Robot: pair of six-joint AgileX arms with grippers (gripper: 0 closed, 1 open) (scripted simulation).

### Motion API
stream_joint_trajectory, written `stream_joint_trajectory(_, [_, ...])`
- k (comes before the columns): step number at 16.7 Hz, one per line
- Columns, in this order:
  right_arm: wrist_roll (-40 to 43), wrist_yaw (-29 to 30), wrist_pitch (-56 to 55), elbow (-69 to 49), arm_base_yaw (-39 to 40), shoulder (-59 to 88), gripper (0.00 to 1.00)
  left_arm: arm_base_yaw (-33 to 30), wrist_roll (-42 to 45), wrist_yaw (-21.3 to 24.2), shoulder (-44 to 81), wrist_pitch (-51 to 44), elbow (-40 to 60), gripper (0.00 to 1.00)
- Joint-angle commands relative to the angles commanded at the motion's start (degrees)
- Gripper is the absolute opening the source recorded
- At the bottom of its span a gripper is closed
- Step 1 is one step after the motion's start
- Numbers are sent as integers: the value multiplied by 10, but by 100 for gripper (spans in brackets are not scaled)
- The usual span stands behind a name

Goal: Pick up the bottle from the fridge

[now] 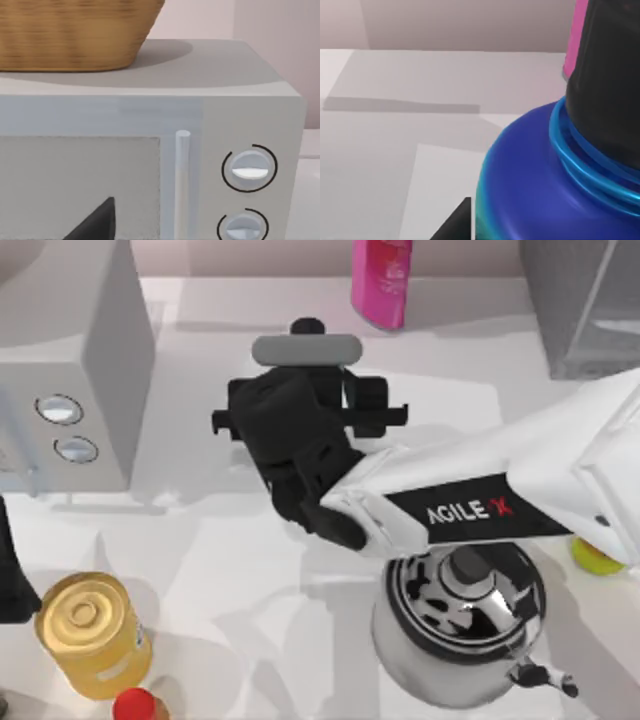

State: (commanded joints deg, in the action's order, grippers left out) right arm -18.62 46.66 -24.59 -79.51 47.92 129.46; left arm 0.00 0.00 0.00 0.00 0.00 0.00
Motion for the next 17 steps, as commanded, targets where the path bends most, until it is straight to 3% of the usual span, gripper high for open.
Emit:
stream_joint_trajectory(2, [0,0,0,0,0,0,0,0,0,0,0,0,0,100])
stream_joint_trajectory(15, [0,0,0,0,0,0,98,0,0,0,0,0,0,100])
stream_joint_trajectory(17, [0,0,0,0,0,0,100,0,0,0,0,0,0,100])
